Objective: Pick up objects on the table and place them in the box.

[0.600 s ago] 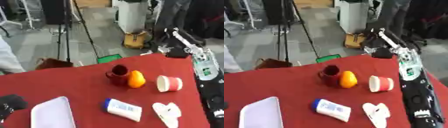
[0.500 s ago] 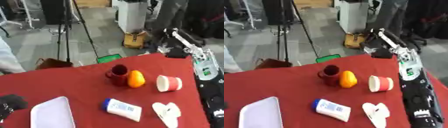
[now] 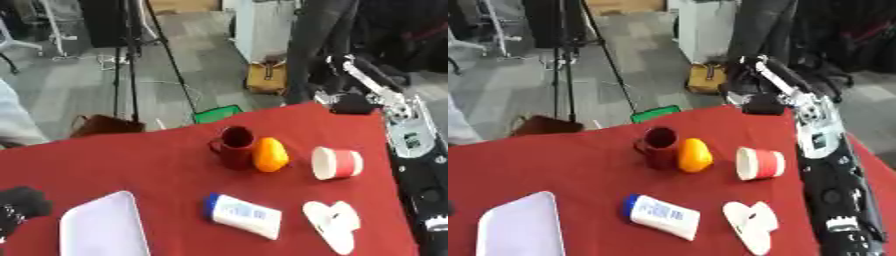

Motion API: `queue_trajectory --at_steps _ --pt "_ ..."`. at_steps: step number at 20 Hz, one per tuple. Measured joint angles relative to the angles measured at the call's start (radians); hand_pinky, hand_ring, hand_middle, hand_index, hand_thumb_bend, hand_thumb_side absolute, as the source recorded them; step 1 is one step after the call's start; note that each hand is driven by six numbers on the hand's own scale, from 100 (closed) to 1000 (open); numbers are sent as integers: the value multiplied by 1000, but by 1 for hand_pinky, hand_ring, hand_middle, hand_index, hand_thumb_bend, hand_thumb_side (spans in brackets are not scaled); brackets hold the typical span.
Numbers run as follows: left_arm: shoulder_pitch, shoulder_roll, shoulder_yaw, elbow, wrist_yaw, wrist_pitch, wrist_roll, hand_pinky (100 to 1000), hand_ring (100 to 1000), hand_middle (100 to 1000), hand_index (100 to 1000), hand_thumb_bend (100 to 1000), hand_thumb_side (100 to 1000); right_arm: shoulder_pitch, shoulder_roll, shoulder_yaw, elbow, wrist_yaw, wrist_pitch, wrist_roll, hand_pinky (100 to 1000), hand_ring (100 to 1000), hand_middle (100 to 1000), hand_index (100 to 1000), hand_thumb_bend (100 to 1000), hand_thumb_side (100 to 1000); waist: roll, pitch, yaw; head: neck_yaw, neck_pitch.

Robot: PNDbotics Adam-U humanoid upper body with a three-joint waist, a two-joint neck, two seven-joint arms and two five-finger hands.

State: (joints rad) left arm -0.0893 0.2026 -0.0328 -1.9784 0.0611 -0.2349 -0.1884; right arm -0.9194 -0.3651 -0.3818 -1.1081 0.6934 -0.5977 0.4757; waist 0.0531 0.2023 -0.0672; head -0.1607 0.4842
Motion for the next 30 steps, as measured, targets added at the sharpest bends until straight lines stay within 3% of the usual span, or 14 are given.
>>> queue_trajectory --at_steps 9,16,17,30 --pt "0 0 0 0 0 -1 -3 720 698 680 809 457 992 -8 0 0 39 47 -10 24 609 691 696 856 304 517 -1 0 -1 -15 1" --pt "0 0 0 0 -1 -5 -8 720 698 678 809 455 992 -58 17 -12 160 200 -18 34 635 719 728 870 360 545 3 0 -2 -21 8" --pt "0 0 0 0 -1 -6 -9 720 698 676 810 453 997 -63 21 -14 174 224 -20 32 683 771 796 892 441 569 5 0 -2 -22 9" --pt "1 0 -1 0 -4 -3 -21 719 696 674 811 453 997 -71 69 -10 326 479 -42 10 724 800 828 897 526 563 1 0 3 -33 9"
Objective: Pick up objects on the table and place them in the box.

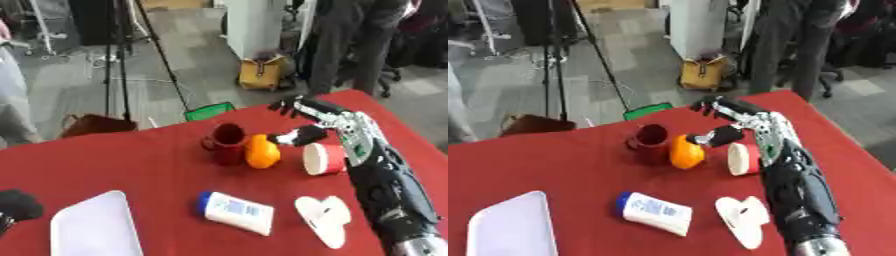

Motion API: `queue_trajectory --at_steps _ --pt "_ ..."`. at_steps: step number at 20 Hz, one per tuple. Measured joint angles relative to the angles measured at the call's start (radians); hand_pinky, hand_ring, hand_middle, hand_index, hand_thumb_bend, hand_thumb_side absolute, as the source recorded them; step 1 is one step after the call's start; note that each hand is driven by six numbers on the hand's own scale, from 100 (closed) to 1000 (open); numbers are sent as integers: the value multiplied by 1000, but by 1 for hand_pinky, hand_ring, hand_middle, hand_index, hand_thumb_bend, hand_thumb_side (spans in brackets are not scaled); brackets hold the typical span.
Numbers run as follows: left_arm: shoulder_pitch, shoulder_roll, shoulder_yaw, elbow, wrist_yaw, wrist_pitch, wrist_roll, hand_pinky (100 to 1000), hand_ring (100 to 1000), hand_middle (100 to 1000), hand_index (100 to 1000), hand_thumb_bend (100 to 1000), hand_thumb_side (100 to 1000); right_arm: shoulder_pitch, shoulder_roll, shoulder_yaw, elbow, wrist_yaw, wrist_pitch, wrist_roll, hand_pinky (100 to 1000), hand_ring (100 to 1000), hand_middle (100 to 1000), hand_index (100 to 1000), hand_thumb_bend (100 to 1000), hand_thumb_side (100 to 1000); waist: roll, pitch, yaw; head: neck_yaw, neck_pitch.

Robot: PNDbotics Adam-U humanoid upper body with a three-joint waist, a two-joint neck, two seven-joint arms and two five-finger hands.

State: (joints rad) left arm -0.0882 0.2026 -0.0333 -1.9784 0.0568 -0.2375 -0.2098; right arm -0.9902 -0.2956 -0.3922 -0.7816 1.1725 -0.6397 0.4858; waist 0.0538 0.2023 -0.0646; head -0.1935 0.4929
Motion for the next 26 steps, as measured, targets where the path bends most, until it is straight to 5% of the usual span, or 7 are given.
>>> queue_trajectory --at_steps 17,23,25,26 --pt "0 0 -1 0 1 0 -1 718 696 673 812 449 997 19 45 34 44 233 -94 -94 720 789 811 872 560 490 1 0 13 -7 -1" --pt "0 0 -5 0 5 -1 -2 717 696 673 812 447 997 22 57 35 48 314 -107 -153 584 619 607 758 479 258 4 0 25 -11 -2" --pt "-1 0 -6 0 5 -1 -2 717 696 673 812 447 996 22 61 34 47 337 -101 -193 448 509 483 650 395 100 4 0 25 -11 -2" --pt "-1 0 -6 0 5 -1 -2 717 696 673 812 447 996 22 64 32 46 345 -96 -219 379 465 429 585 326 100 3 0 26 -11 -2"
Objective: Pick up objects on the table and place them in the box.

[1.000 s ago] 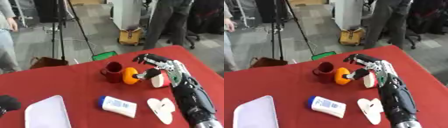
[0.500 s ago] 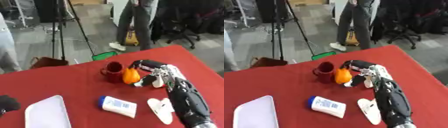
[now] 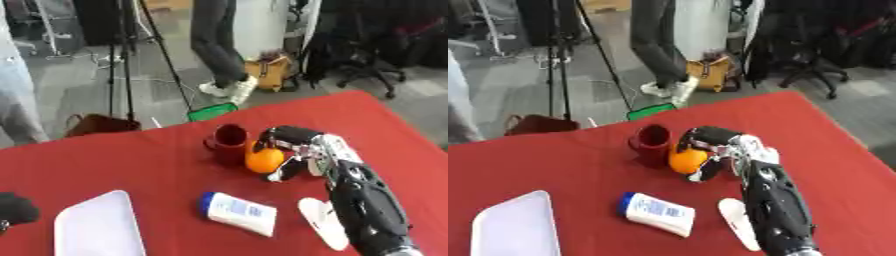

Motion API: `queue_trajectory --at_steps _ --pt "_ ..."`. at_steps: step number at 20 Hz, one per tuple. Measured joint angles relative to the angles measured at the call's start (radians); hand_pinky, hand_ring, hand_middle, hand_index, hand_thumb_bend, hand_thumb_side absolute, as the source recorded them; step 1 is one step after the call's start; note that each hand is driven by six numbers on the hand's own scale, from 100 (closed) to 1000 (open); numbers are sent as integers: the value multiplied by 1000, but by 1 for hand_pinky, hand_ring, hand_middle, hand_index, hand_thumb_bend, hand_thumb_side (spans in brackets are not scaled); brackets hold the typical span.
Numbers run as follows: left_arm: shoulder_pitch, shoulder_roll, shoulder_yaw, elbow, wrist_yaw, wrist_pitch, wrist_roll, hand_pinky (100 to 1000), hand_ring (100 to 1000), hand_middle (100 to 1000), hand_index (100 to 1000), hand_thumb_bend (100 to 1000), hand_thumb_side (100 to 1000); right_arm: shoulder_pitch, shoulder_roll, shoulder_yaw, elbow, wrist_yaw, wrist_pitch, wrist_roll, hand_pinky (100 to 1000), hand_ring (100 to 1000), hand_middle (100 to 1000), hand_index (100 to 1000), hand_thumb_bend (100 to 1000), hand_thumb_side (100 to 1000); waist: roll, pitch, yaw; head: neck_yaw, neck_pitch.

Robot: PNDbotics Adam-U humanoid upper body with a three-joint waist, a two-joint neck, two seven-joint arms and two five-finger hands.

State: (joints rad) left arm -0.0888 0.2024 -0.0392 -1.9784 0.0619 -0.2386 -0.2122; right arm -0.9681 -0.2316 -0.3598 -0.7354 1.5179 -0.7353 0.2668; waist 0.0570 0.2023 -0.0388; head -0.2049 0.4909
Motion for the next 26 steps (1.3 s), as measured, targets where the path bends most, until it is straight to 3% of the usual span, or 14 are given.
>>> queue_trajectory --at_steps 3,4,12,19,23,26 --pt "0 0 0 0 0 0 0 716 696 673 812 446 997 0 1 -7 -3 15 17 -90 306 421 379 524 225 100 -2 0 1 -1 0" --pt "0 0 0 0 0 0 0 716 696 673 812 446 996 1 1 -9 -3 17 23 -119 268 396 354 494 139 100 -3 0 1 -2 0" --pt "-1 0 0 0 0 2 0 716 697 674 812 446 995 1 1 -9 -4 18 44 -282 238 380 335 489 112 100 -4 0 1 -4 -3" --pt "-1 0 0 0 0 3 1 716 697 674 812 446 995 -10 -12 -16 -102 -70 35 -297 246 383 337 484 109 100 -5 0 -4 -2 -3" --pt "-1 0 0 0 0 4 1 715 698 675 813 447 994 -37 -19 -11 -217 -179 34 -290 253 387 342 480 108 100 -12 -4 -9 0 -3" --pt "-1 0 0 0 1 5 2 715 698 675 813 448 993 -46 -18 28 -295 -277 21 -277 262 394 348 481 115 100 -11 -5 -9 0 -3"
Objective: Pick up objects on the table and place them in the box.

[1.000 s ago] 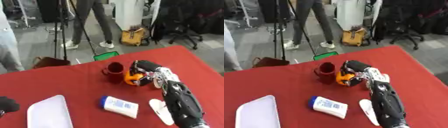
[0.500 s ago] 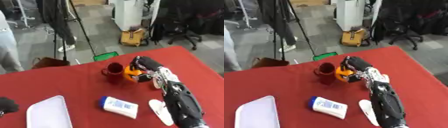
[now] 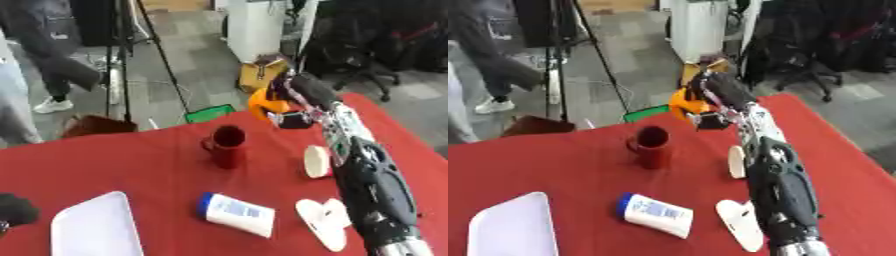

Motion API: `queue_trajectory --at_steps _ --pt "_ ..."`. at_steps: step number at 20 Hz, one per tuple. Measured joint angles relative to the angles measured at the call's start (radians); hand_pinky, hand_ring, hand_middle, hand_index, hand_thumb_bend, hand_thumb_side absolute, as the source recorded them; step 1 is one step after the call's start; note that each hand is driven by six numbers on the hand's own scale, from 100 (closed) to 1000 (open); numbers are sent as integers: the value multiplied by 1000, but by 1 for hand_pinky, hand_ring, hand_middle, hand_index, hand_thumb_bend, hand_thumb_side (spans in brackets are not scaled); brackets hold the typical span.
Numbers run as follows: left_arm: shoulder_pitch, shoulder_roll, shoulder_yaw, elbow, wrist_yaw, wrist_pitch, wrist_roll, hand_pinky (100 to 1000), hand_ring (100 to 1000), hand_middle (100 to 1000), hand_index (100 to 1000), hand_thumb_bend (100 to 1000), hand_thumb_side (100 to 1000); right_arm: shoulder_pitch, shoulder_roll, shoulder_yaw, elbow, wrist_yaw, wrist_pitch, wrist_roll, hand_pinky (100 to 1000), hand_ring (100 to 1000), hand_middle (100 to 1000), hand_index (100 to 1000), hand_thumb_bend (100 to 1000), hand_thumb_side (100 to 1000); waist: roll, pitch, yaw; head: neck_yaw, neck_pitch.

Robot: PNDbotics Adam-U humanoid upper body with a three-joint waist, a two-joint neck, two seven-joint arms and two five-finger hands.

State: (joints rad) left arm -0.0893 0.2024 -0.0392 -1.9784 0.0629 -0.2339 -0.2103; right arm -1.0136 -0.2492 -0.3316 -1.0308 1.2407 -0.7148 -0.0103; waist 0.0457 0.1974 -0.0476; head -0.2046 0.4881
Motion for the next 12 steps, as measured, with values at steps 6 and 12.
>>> queue_trajectory --at_steps 6,12 --pt "0 0 -1 0 6 4 -3 715 699 675 812 446 998 -30 57 119 -20 -152 -95 76 251 388 339 487 100 100 -2 -5 4 -4 1" --pt "0 0 -7 0 11 11 -10 715 699 675 812 446 998 -43 167 163 78 -196 -162 181 243 381 334 491 100 100 -2 -6 16 -9 1"
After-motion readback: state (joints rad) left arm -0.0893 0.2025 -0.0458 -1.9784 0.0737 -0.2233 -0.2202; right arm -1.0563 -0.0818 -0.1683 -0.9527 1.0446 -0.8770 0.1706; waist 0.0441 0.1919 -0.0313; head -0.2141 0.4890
